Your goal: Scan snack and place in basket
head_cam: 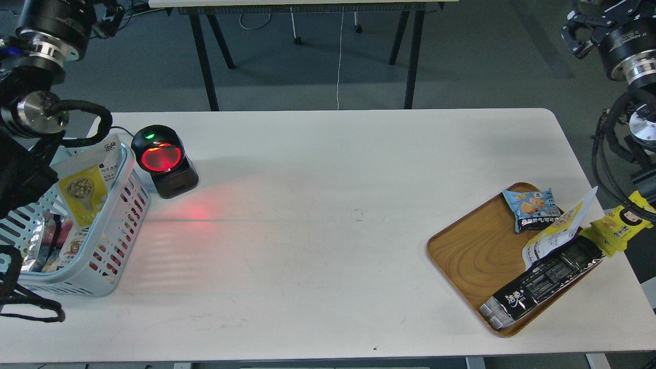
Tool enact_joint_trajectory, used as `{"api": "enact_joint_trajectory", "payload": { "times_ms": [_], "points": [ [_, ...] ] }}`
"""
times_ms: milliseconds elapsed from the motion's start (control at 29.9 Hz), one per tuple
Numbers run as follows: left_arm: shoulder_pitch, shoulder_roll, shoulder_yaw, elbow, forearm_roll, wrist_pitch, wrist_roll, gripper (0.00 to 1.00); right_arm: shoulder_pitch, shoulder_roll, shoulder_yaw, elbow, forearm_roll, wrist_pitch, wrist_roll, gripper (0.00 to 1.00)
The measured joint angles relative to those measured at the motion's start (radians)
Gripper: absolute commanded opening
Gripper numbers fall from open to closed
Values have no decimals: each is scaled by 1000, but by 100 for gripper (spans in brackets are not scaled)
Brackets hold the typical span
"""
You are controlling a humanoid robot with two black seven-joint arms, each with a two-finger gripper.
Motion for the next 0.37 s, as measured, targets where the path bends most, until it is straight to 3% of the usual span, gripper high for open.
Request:
{"api": "enact_joint_trajectory", "payload": {
  "times_ms": [67,134,368],
  "points": [
    [6,-40,-53,40,-79,-31,68,99,0,7,9,-4,1,17,-16,99],
    [10,-69,-85,62,-126,-54,104,99,0,21,15,-10,1,31,-19,99],
    [63,-131,-103,70,-161,-66,117,100,-1,55,26,-17,2,40,-19,99]
  ]
}}
